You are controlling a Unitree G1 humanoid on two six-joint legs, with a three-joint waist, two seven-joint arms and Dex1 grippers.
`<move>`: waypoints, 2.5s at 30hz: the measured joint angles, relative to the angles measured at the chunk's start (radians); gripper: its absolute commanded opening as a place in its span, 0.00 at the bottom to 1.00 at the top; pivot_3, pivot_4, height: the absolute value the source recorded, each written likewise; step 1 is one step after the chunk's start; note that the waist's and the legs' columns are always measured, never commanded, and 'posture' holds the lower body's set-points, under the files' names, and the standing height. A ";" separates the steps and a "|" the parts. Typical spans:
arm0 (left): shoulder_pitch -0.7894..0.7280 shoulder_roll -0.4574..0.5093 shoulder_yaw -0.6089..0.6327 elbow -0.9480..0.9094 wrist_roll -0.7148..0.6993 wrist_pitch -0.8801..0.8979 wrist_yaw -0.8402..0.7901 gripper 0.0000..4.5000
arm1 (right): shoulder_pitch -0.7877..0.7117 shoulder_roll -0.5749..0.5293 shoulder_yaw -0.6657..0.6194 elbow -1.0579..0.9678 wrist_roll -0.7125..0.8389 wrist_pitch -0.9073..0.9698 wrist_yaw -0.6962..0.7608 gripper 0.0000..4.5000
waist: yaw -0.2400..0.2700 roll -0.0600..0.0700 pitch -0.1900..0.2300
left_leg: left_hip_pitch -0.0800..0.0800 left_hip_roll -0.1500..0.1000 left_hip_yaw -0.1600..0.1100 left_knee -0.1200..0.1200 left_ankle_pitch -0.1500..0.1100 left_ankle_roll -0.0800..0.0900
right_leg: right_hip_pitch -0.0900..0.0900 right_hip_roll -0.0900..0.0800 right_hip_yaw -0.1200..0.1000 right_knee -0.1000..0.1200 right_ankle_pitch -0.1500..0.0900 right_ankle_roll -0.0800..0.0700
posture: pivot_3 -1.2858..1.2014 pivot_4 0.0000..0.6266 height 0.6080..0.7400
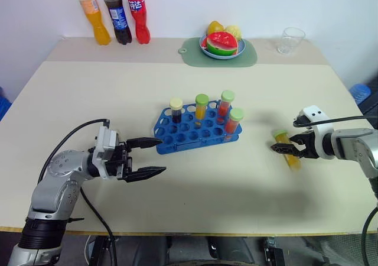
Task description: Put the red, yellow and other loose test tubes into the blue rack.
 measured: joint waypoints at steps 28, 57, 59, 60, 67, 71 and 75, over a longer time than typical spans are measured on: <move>0.027 0.015 0.035 0.096 -0.009 -0.024 0.004 0.83 | 0.196 0.661 -0.101 -0.364 0.063 -0.783 0.144 0.18 | -0.001 0.000 0.000 | 0.001 0.001 -0.001 0.000 0.000 0.000 | 0.000 0.003 -0.001 0.002 0.000 0.001 | 0.52 0.24 1.00; 0.077 0.034 0.099 0.079 -0.010 -0.030 0.017 0.83 | 0.148 0.897 0.003 0.074 -0.170 -1.326 -0.023 0.18 | -0.007 0.000 0.000 | 0.004 0.001 0.000 0.000 0.001 -0.001 | 0.001 0.000 -0.001 0.004 0.000 0.000 | 0.52 0.24 1.00; 0.080 0.033 0.104 0.075 -0.014 -0.028 0.024 0.83 | 0.149 0.904 0.001 0.092 -0.163 -1.335 -0.012 0.42 | -0.014 0.000 -0.001 | 0.004 0.001 -0.001 0.000 0.001 -0.001 | 0.002 0.000 -0.001 0.004 0.000 0.000 | 0.52 0.24 1.00; 0.085 0.032 0.107 0.072 -0.016 -0.027 0.028 0.83 | 0.149 0.904 0.000 0.104 -0.160 -1.335 -0.005 0.52 | -0.018 0.000 -0.001 | 0.004 0.001 -0.001 0.000 0.001 -0.001 | 0.002 0.000 -0.001 0.004 0.000 0.000 | 0.52 0.24 1.00; 0.092 0.017 0.144 0.046 -0.084 0.027 0.086 0.83 | 0.189 0.854 0.015 0.130 -0.211 -1.386 0.016 0.98 | -0.024 0.001 0.000 | 0.003 0.002 -0.001 -0.001 0.001 -0.001 | 0.001 0.000 -0.001 0.004 0.000 0.000 | 0.52 0.24 1.00; 0.060 -0.028 0.193 0.026 -0.157 0.088 0.196 0.83 | 0.214 0.787 0.017 0.064 -0.227 -1.394 0.033 0.98 | -0.020 0.001 0.000 | 0.003 0.002 -0.001 -0.001 0.001 -0.001 | 0.001 -0.001 -0.001 0.004 0.001 0.001 | 0.52 0.24 1.00; 0.007 -0.089 0.245 -0.078 -0.182 0.181 0.515 0.83 | 0.251 0.662 0.028 -0.069 -0.224 -1.330 0.095 0.98 | -0.016 0.001 0.000 | 0.003 0.002 -0.004 0.000 0.001 -0.001 | 0.001 -0.002 -0.001 0.004 0.001 0.001 | 0.52 0.24 1.00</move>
